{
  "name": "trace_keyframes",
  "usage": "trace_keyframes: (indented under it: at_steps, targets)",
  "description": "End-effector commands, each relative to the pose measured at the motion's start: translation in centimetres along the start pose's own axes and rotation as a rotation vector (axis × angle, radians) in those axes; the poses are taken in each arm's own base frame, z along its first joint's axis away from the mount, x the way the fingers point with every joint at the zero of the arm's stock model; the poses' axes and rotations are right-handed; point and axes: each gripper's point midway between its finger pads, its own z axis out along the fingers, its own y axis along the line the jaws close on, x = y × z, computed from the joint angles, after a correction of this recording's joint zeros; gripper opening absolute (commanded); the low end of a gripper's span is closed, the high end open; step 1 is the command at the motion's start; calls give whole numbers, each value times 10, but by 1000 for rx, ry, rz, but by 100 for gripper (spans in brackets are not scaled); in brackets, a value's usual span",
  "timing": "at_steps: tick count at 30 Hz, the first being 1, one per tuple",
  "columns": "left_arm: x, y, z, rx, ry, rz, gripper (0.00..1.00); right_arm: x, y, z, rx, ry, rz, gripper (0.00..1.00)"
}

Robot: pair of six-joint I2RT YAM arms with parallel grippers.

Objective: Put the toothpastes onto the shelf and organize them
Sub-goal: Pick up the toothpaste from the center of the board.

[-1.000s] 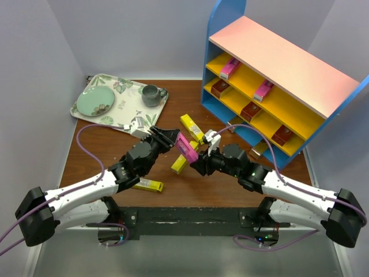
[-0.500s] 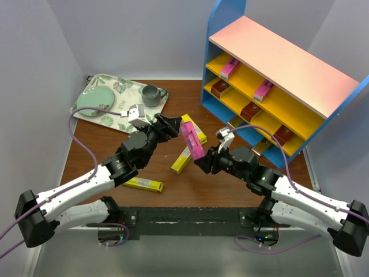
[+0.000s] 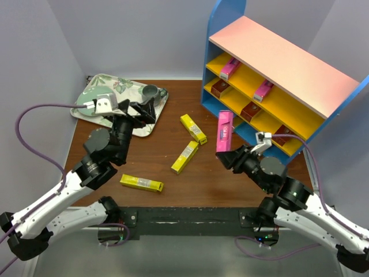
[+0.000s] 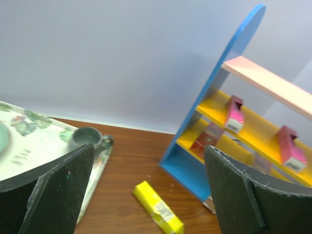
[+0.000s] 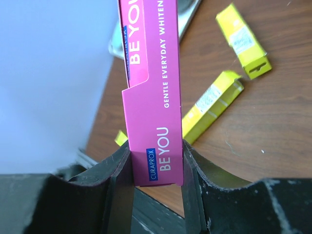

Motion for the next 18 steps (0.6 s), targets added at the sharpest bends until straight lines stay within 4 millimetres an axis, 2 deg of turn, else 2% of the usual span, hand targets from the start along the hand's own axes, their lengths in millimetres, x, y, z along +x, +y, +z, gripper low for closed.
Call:
trace_keyframes:
  at_steps: [1, 2, 6, 10, 18]
  targets:
    - [7, 24, 4, -58, -22, 172, 99, -49, 4, -23, 48, -170, 162, 10]
    - [19, 32, 5, -73, -8, 193, 99, -55, 0, -26, 66, -201, 178, 10]
    - [38, 44, 11, -81, 21, 205, 99, -71, -11, -42, 101, -277, 246, 11]
    - [39, 43, 11, -71, 25, 203, 99, -89, -21, -59, 112, -378, 325, 11]
    - [44, 47, 10, -75, 30, 213, 99, -106, -38, -71, 161, -494, 445, 11]
